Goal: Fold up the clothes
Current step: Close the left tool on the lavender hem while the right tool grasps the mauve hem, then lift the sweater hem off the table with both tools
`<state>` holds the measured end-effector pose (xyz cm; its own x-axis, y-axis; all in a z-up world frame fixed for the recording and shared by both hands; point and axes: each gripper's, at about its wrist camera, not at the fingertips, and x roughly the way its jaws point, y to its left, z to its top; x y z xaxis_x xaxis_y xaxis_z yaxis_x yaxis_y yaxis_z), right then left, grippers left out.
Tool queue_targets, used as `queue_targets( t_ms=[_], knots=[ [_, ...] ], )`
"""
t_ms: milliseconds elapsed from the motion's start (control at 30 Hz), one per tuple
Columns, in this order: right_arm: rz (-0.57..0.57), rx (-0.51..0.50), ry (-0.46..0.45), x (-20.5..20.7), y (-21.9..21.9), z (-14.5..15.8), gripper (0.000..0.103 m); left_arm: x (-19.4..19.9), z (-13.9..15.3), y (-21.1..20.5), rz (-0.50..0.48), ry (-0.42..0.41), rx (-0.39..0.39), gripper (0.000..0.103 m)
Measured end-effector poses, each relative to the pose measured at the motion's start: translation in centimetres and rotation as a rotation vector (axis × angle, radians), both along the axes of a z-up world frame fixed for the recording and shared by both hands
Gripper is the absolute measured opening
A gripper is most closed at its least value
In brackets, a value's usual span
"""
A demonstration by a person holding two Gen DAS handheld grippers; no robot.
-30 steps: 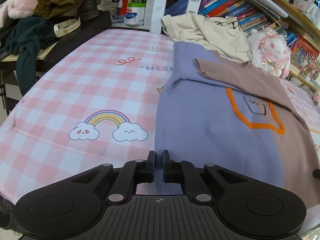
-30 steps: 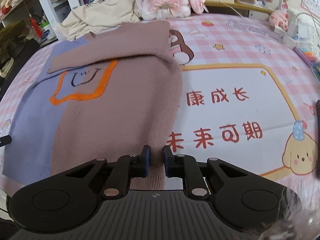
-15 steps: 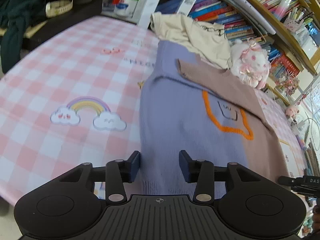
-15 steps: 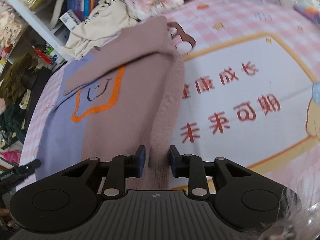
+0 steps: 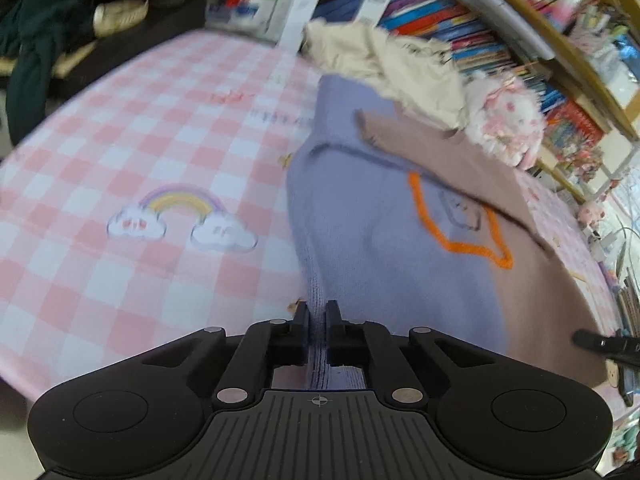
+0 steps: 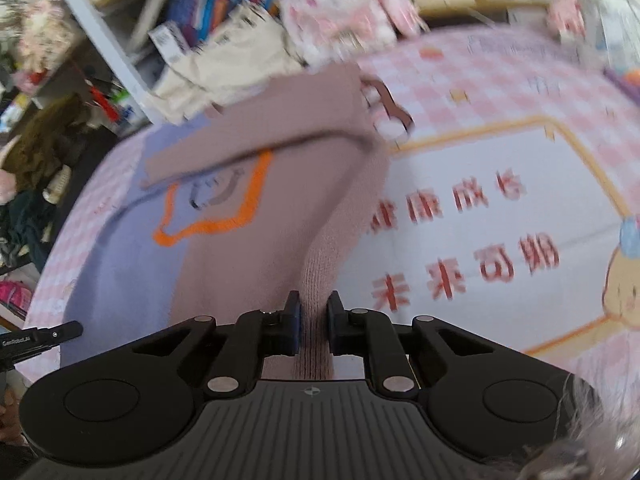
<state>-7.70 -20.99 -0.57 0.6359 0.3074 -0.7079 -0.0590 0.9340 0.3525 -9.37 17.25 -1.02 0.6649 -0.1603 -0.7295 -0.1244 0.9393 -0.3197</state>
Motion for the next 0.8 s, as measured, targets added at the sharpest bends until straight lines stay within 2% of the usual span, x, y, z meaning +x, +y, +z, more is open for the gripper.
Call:
queue_targets(
  t_ms=[133,300,367,433,533,800],
  knots=[
    [-0.005,0.013,-0.002,0.3,-0.1,0.2,0.012,-0.1,0.8,-0.1,-0.032,-0.036,-0.009,0.007],
    [-0.029,0.038,0.057,0.5,-0.6,-0.6,0.013,0.1,0.0,0.4,-0.027,0.013,-0.052,0.009],
    [-0.031,0.043,0.083,0.7,-0.7,-1.0,0.015,0.2,-0.3,0.5,-0.029,0.04,-0.068,0.016],
    [-0.034,0.046,0.106,0.6,-0.7,-1.3,0.017,0.3,-0.7,0.7,-0.031,0.069,-0.082,0.029],
    [-0.044,0.057,0.129,0.6,-1.0,-1.6,0.017,0.2,-1.0,0.8,-0.032,0.093,-0.101,0.035],
    [-0.069,0.087,0.175,0.4,-1.7,-2.3,0.021,0.1,-1.0,1.1,-0.018,0.091,-0.128,0.035]
  ],
)
